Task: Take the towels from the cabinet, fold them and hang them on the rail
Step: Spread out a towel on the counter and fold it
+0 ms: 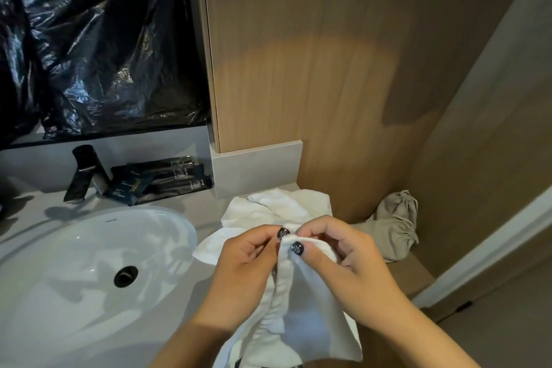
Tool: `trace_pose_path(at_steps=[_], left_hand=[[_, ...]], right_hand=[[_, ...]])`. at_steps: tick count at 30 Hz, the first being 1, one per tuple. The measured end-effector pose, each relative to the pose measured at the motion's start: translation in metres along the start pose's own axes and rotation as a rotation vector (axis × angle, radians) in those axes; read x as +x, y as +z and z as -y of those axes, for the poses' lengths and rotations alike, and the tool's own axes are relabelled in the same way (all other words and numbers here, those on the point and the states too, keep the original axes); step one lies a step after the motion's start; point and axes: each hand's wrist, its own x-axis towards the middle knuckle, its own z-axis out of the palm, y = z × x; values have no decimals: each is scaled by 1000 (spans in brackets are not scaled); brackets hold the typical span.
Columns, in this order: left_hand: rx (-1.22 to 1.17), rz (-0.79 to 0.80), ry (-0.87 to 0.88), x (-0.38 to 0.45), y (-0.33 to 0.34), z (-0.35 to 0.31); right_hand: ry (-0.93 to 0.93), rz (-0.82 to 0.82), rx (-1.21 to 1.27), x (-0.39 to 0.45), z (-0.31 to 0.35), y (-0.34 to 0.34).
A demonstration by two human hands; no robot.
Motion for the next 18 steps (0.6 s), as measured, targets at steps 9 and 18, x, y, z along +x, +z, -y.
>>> trace_pose_path(at_steps=[9, 18], left_hand=[[-65, -5, -21, -5, -1, -3], [19, 57, 66, -10, 3, -4]], right_hand=[[41, -205, 72, -2, -7, 10], [36, -271, 13, -1, -10, 7]])
